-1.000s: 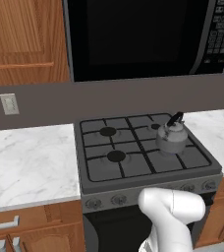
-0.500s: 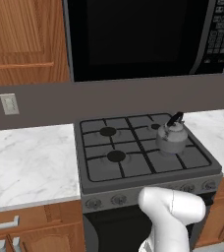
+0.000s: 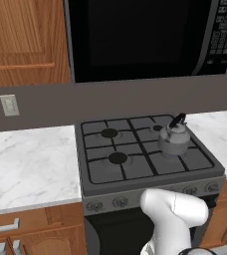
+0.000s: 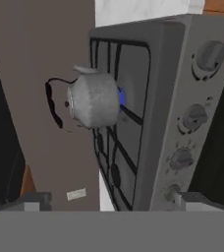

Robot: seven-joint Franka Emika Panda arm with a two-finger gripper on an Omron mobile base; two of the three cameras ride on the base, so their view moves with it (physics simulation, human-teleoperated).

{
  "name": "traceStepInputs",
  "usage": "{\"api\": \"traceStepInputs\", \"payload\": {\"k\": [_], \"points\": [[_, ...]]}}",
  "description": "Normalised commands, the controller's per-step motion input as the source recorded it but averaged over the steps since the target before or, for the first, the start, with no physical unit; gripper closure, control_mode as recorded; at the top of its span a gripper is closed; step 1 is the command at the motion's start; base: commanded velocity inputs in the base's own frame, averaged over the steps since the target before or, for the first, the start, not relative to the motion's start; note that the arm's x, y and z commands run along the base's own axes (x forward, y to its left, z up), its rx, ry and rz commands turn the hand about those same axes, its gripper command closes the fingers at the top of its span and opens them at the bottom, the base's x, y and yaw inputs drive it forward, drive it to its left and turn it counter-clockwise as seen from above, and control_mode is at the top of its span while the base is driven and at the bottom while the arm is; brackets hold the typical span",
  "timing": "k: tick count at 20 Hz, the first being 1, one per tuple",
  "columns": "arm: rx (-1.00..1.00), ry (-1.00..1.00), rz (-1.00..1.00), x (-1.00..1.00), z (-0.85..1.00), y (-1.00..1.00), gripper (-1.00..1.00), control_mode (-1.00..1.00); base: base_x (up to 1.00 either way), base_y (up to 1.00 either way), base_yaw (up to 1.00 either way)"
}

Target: The kettle is done boiling. Turn off the stove, then wait for 300 timesteps before moving the kettle to the dining table.

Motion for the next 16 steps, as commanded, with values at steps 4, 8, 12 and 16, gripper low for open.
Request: {"api": "traceStepInputs", "payload": {"k": [4, 8, 12, 16], "points": [[0.13, 0.03, -0.01, 0.06, -0.21, -0.06, -1.00, -1.00, 0.00, 0.00, 0.00], [0.11, 0.01, -0.02, 0.23, -0.21, -0.01, -1.00, -1.00, 0.00, 0.00, 0.00], [0.09, 0.01, -0.03, 0.25, -0.25, 0.00, -1.00, -1.00, 0.00, 0.00, 0.00], [0.06, 0.00, -0.03, 0.19, -0.28, 0.00, -1.00, -1.00, 0.00, 0.00, 0.00]]}}
